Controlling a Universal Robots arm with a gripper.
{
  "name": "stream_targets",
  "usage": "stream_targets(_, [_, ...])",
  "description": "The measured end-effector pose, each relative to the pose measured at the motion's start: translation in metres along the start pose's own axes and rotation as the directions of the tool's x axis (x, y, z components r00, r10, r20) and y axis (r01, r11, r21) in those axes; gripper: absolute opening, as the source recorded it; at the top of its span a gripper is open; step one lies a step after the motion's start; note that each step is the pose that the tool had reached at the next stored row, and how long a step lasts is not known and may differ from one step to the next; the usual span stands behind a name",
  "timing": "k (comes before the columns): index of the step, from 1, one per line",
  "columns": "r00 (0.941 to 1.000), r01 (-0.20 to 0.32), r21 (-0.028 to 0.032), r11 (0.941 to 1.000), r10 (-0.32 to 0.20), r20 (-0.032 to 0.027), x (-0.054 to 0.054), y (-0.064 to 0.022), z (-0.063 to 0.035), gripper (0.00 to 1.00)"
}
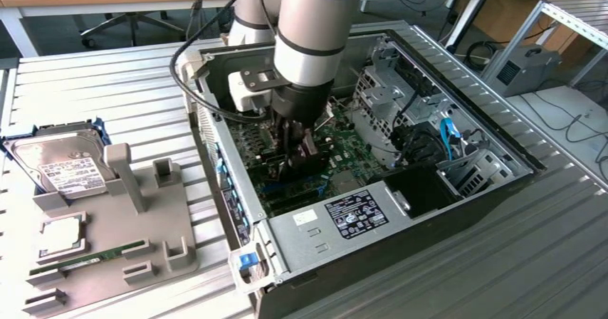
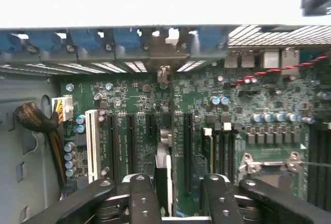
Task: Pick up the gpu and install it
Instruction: 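Insert the gpu into the slot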
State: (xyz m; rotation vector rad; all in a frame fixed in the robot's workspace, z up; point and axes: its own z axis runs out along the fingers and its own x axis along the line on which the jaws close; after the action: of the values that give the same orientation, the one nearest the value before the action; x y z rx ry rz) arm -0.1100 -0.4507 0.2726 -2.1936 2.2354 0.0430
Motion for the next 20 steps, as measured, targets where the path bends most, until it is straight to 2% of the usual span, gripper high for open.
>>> stream_targets(4, [1.0000, 0.000, 0.0000, 1.0000, 0.000, -0.0021, -0.002, 0.0002, -0.0136, 0.40])
stream_targets(8, [1.0000, 0.000, -0.0006, 1.0000, 0.000, -0.0025, -0.003, -0.0006, -0.0167, 0.39])
stream_targets(10, [1.0000, 0.000, -0.0078, 1.0000, 0.000, -0.0027, -0.003, -0.0051, -0.0169, 0.26])
stream_targets(11, [1.0000, 0.000, -0.0134, 0.9999, 0.000, -0.0027, -0.003, -0.0085, -0.0169, 0.26])
stream_targets(13, [1.0000, -0.001, -0.0257, 0.9997, 0.001, -0.0031, -0.004, -0.0161, -0.0171, 0.14])
stream_targets(14, [1.0000, -0.001, -0.0313, 0.9995, 0.001, -0.0032, -0.004, -0.0198, -0.0171, 0.11])
stream_targets(16, [1.0000, -0.001, -0.0410, 0.9992, 0.001, -0.0033, -0.004, -0.0266, -0.0172, 0.11])
stream_targets(18, [1.0000, -0.001, -0.0457, 0.9990, 0.001, -0.0034, -0.004, -0.0304, -0.0172, 0.11])
stream_targets(20, [1.0000, -0.001, -0.0465, 0.9989, 0.001, -0.0035, -0.004, -0.0314, -0.0173, 0.11])
